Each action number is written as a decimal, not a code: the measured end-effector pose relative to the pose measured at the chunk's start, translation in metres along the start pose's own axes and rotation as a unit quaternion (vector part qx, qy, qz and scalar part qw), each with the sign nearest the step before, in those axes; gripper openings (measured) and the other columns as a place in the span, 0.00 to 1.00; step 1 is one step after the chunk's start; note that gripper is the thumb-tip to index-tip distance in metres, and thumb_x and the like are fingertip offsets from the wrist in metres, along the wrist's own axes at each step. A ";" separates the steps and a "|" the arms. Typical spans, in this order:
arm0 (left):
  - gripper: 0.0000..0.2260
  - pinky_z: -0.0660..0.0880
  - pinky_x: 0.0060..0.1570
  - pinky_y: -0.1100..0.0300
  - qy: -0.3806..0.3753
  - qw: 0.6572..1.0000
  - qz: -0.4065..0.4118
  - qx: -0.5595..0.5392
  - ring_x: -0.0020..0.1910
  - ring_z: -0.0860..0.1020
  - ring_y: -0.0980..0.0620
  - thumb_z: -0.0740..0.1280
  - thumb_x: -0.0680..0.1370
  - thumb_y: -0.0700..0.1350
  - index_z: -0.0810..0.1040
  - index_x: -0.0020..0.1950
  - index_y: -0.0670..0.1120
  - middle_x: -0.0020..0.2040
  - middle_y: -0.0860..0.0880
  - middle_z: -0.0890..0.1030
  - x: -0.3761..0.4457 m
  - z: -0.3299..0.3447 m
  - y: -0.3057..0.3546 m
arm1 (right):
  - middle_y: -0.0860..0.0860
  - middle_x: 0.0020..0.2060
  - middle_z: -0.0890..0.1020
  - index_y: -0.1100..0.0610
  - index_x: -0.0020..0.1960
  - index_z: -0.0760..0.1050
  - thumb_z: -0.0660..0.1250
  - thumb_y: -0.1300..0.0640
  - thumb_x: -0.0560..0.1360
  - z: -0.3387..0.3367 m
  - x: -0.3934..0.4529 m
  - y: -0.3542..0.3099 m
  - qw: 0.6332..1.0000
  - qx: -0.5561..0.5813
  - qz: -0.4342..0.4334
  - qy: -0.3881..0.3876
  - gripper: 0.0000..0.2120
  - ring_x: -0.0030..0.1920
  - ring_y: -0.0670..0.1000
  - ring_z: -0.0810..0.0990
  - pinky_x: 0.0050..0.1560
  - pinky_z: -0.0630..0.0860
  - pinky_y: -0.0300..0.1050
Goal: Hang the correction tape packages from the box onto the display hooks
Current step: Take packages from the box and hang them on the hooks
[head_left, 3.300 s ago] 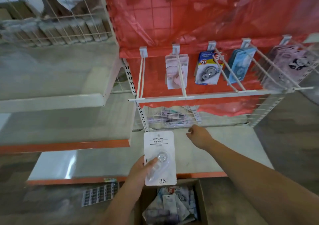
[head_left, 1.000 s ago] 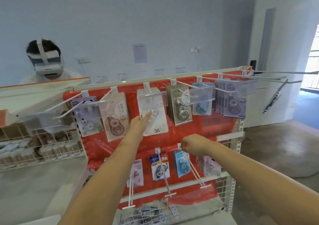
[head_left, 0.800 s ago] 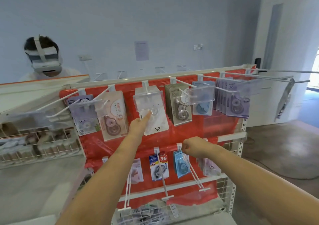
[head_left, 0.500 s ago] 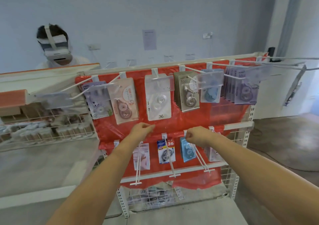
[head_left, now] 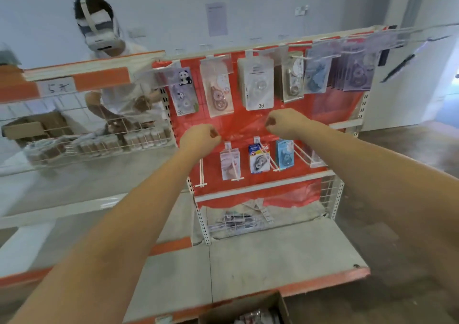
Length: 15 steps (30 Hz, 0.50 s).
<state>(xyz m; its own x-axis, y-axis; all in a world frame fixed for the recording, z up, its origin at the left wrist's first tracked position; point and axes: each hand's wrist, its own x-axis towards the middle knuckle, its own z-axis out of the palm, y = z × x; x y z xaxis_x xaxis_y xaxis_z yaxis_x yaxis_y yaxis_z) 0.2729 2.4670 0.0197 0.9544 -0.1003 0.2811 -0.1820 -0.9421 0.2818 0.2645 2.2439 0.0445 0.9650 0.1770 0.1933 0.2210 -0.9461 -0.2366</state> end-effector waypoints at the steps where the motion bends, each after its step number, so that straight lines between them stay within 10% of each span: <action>1: 0.11 0.76 0.52 0.54 0.014 1.000 0.003 0.007 0.52 0.79 0.48 0.63 0.78 0.49 0.80 0.54 0.47 0.52 0.48 0.82 -0.012 -0.005 -0.004 | 0.56 0.60 0.78 0.59 0.61 0.75 0.59 0.57 0.78 0.003 -0.008 -0.010 1.000 0.004 0.004 0.006 0.13 0.59 0.57 0.75 0.59 0.71 0.48; 15: 0.09 0.75 0.49 0.53 -0.085 0.996 0.027 0.002 0.48 0.80 0.44 0.61 0.79 0.46 0.79 0.53 0.44 0.49 0.46 0.82 -0.161 0.118 -0.060 | 0.59 0.62 0.76 0.60 0.63 0.72 0.59 0.60 0.78 0.172 -0.096 -0.042 0.987 0.019 0.027 -0.155 0.15 0.61 0.59 0.74 0.60 0.72 0.49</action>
<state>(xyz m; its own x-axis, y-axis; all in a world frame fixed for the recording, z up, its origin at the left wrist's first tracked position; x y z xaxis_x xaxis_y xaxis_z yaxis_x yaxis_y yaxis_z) 0.1578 2.5018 -0.1513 0.9695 -0.2033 0.1369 -0.2337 -0.9352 0.2660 0.1868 2.3129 -0.1281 0.9711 0.2068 -0.1193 0.1677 -0.9465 -0.2758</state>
